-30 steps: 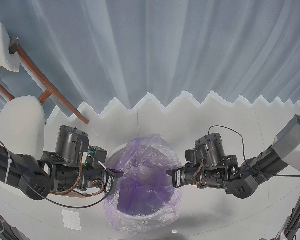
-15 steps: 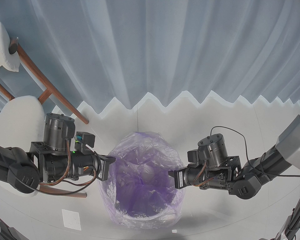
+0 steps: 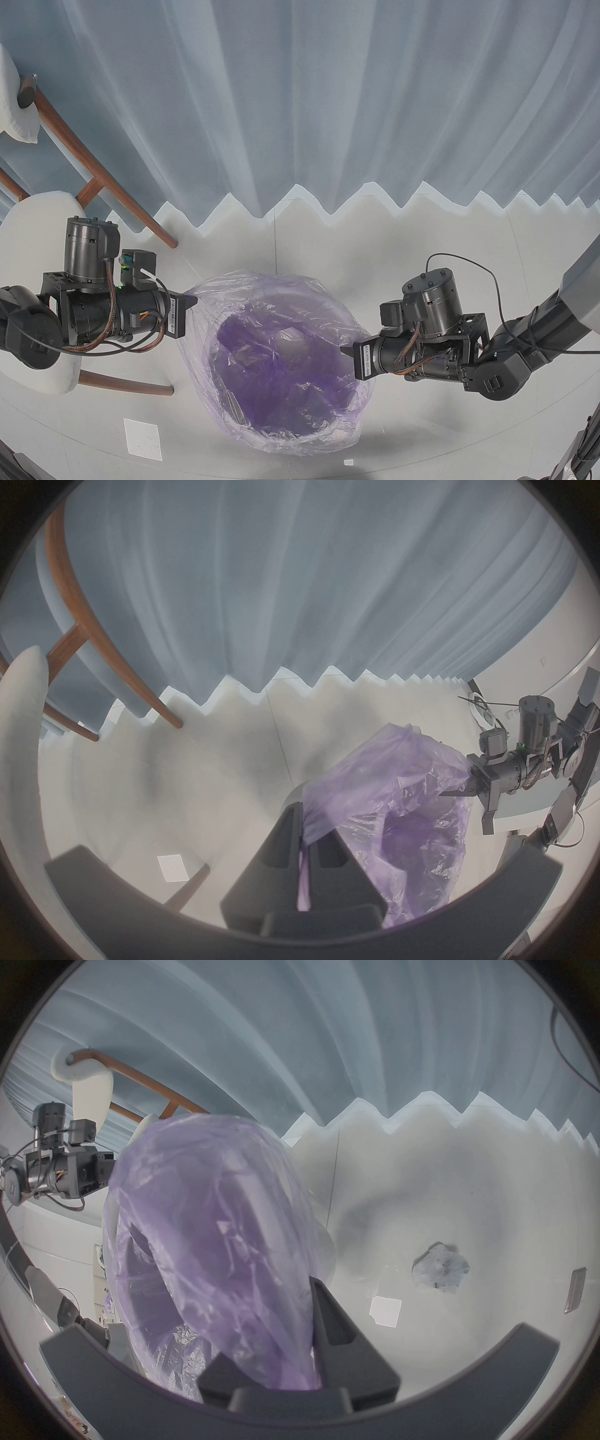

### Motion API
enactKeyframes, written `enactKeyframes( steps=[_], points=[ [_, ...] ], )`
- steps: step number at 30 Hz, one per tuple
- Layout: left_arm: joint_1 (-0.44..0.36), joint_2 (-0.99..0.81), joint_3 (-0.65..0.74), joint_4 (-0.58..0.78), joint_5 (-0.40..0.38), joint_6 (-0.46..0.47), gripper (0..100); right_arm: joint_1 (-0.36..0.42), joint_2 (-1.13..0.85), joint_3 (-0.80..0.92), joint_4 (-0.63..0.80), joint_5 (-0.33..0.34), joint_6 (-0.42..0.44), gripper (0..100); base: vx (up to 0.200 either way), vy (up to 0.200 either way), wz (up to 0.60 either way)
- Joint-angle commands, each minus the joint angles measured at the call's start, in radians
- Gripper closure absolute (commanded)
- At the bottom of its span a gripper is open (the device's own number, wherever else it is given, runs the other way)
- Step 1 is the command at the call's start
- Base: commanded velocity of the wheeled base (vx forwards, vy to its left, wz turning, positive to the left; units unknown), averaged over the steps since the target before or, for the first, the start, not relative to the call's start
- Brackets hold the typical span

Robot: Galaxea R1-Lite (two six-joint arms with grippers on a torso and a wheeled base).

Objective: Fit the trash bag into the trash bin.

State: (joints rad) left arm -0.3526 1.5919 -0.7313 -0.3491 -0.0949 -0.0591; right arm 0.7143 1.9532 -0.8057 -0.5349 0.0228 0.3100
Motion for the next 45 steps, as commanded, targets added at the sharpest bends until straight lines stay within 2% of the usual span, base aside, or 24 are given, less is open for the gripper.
enactKeyframes(
  steps=[1, 8, 21, 22, 29, 33, 39, 40, 45],
  points=[
    [0.021, 0.000, 0.009, -0.001, 0.000, -0.001, 100, -0.001, -0.008, 0.007, -0.016, 0.000, 0.001, 100, 0.000, 0.000, 0.00],
    [0.018, 0.020, 0.036, -0.004, 0.000, -0.008, 100, 0.001, -0.030, 0.002, -0.062, 0.006, 0.024, 100, 0.000, 0.000, 0.00],
    [0.023, 0.017, 0.023, -0.007, 0.001, -0.005, 100, 0.001, -0.048, 0.020, -0.065, 0.009, 0.078, 100, 0.000, 0.000, 0.00],
    [0.023, 0.013, 0.021, -0.007, 0.001, -0.007, 0, 0.001, -0.048, 0.023, -0.066, 0.009, 0.078, 100, 0.000, 0.000, 0.00],
    [0.029, -0.035, 0.024, -0.027, 0.003, -0.025, 0, -0.012, -0.048, 0.031, -0.065, 0.008, 0.078, 100, 0.000, 0.000, 0.00],
    [0.037, -0.133, 0.082, -0.024, 0.000, -0.027, 0, -0.038, -0.027, 0.036, -0.066, 0.003, 0.078, 100, 0.000, 0.000, 0.00],
    [-0.009, -0.175, 0.176, -0.025, -0.005, -0.022, 0, -0.052, -0.005, 0.028, -0.082, 0.002, 0.080, 100, 0.000, 0.000, 0.00],
    [-0.039, -0.179, 0.213, -0.028, -0.005, -0.022, 0, -0.052, 0.000, 0.026, -0.093, 0.000, 0.083, 100, 0.000, 0.000, 0.00],
    [-0.089, -0.198, 0.237, -0.025, -0.009, -0.021, 0, -0.052, 0.006, 0.031, -0.094, 0.000, 0.084, 100, 0.000, 0.000, 0.00]
  ],
)
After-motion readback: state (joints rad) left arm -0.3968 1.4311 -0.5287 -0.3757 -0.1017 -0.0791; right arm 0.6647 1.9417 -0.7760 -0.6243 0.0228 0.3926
